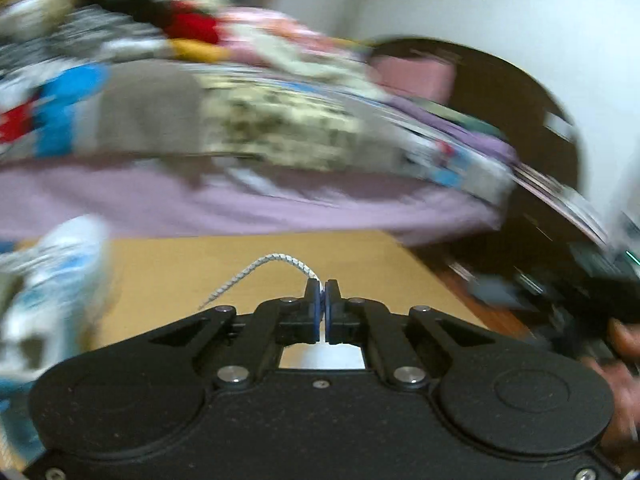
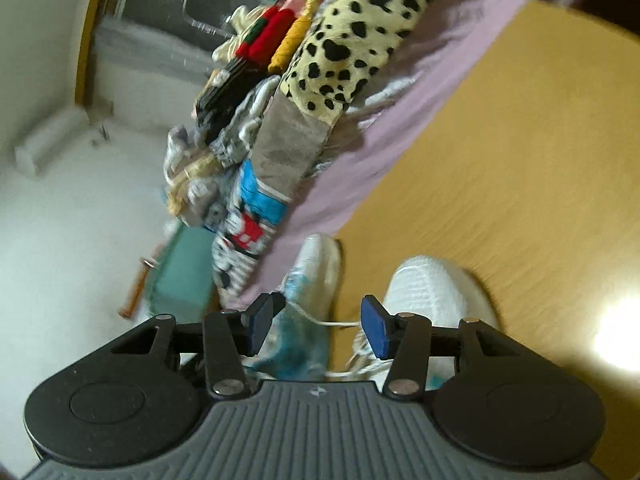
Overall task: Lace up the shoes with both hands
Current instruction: 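Grasp the lace with the left gripper and lift it toward the right gripper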
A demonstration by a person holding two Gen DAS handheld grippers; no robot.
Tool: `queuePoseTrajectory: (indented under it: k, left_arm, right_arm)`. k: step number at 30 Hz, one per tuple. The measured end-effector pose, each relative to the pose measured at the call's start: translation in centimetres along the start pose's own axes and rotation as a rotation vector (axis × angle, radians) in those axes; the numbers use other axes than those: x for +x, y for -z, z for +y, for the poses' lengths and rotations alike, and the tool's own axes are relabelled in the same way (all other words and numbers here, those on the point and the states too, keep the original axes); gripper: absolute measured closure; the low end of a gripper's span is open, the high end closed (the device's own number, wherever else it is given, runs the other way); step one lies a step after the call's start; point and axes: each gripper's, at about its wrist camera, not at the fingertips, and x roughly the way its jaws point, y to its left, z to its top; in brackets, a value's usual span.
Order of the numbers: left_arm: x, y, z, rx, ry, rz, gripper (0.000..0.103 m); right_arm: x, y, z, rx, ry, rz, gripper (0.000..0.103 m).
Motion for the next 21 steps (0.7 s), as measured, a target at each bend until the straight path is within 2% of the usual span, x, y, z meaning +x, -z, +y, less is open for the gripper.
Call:
queuePoseTrajectory:
  k: [4, 7, 9, 10, 12, 13, 15, 18, 21]
  left_arm:
    - [1.2, 0.6, -3.4, 0.162, 0.178, 0.053, 0.103]
    - [1.4, 1.2, -5.2, 0.243, 0.262, 0.088, 0.103]
    - [1.5, 1.5, -5.6, 0.273, 0.292, 0.110, 0.103]
    - [1.5, 1.7, -5.6, 0.285, 0.306, 0.115, 0.103]
    - [1.2, 1.9, -5.6, 0.299, 0.319, 0.131, 0.103]
    - [1.1, 2.0, -5.6, 0.306, 0.325, 0.139, 0.103]
    - [0.8, 2.3, -5.5, 0.320, 0.337, 0.155, 0.103]
    - [0.4, 2.4, -5.3, 0.338, 0.316, 0.171, 0.103]
    - [-0.4, 2.3, -4.9, 0.340, 0.294, 0.163, 0.103]
  right_arm:
    - [0.2, 0.3, -1.6, 0.146, -0.082, -0.009, 0.052]
    - [0.3, 0.6, -2.7, 0.232, -0.109, -0.022, 0.052]
    - [0.4, 0.8, -3.3, 0.276, -0.124, -0.024, 0.053]
    - [0.5, 0.9, -3.5, 0.289, -0.125, -0.023, 0.053]
    - [0.3, 1.0, -3.7, 0.289, -0.127, -0.037, 0.074]
    - [0.3, 1.0, -3.8, 0.286, -0.129, -0.041, 0.079]
    - [0.1, 1.0, -3.8, 0.274, -0.123, -0.056, 0.085]
    - [-0.3, 0.8, -3.8, 0.255, -0.121, -0.087, 0.093]
    - [-0.6, 0.5, -3.7, 0.231, -0.114, -0.124, 0.097]
